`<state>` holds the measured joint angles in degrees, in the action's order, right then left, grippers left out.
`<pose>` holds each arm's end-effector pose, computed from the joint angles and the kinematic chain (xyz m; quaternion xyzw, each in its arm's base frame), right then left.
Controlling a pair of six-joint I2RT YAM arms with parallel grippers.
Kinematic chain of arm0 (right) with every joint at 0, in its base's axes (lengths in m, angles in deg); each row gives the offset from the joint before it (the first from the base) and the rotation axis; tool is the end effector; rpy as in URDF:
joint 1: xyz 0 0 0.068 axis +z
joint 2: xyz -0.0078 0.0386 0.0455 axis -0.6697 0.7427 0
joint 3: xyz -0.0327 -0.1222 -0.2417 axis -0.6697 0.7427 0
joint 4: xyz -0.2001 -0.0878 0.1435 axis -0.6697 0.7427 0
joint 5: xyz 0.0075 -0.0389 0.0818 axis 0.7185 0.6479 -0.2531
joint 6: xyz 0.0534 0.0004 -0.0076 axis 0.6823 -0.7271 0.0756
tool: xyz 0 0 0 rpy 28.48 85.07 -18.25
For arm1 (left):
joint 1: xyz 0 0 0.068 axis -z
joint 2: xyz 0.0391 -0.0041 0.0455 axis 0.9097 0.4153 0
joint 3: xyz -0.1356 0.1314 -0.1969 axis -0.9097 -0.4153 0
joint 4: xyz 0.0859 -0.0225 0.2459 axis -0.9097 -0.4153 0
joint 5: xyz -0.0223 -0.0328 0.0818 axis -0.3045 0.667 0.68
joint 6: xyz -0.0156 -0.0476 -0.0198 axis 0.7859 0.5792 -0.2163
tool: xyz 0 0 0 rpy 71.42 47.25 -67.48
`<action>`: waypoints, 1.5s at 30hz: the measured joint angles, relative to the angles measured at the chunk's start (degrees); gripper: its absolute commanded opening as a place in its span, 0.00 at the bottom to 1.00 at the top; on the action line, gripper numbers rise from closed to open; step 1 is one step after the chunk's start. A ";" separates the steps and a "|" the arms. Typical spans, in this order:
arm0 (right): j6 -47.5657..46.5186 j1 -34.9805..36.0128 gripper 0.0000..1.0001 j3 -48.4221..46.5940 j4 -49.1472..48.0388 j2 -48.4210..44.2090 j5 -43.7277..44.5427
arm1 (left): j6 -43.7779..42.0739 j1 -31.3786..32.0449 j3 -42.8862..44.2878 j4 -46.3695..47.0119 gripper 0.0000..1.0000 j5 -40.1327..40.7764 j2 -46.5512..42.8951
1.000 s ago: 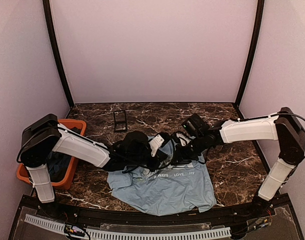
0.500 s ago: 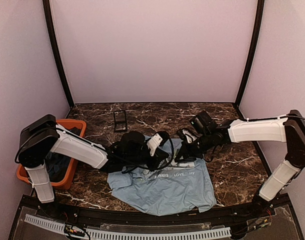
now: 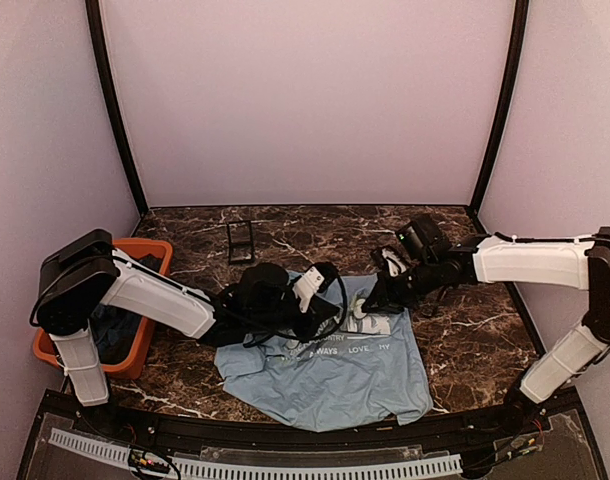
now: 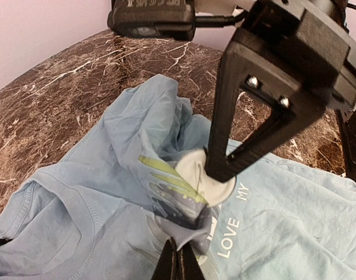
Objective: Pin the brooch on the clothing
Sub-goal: Cross the brooch on the flattened clothing.
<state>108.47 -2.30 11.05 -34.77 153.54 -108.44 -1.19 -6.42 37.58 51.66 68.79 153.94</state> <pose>0.2276 0.2071 0.2071 -0.0949 0.9305 0.3324 0.1212 0.1991 -0.3368 0.1752 0.3945 0.7033 -0.3308 0.4902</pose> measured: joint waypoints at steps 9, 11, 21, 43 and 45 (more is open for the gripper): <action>0.96 -1.38 0.00 -0.04 1.31 -1.51 2.12 | 0.00 0.00 -0.46 1.03 0.01 -0.02 0.00; 0.68 -1.18 0.00 -0.07 1.62 -1.38 2.36 | 0.00 0.00 -0.46 1.16 0.01 0.00 0.00; -1.14 1.90 0.00 -1.86 3.43 0.48 3.74 | 0.02 0.00 -0.46 1.18 0.01 -0.04 0.00; 2.16 1.66 0.00 -12.02 22.51 -0.24 2.89 | -29.55 13.75 2.29 4.96 0.01 31.21 1.27; 2.78 1.60 0.00 -12.68 23.04 -0.24 0.74 | -33.46 14.45 2.29 7.08 0.01 33.24 2.23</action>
<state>111.24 -0.70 -1.63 -11.73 153.30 -107.69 -34.65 8.03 39.88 58.74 102.04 156.17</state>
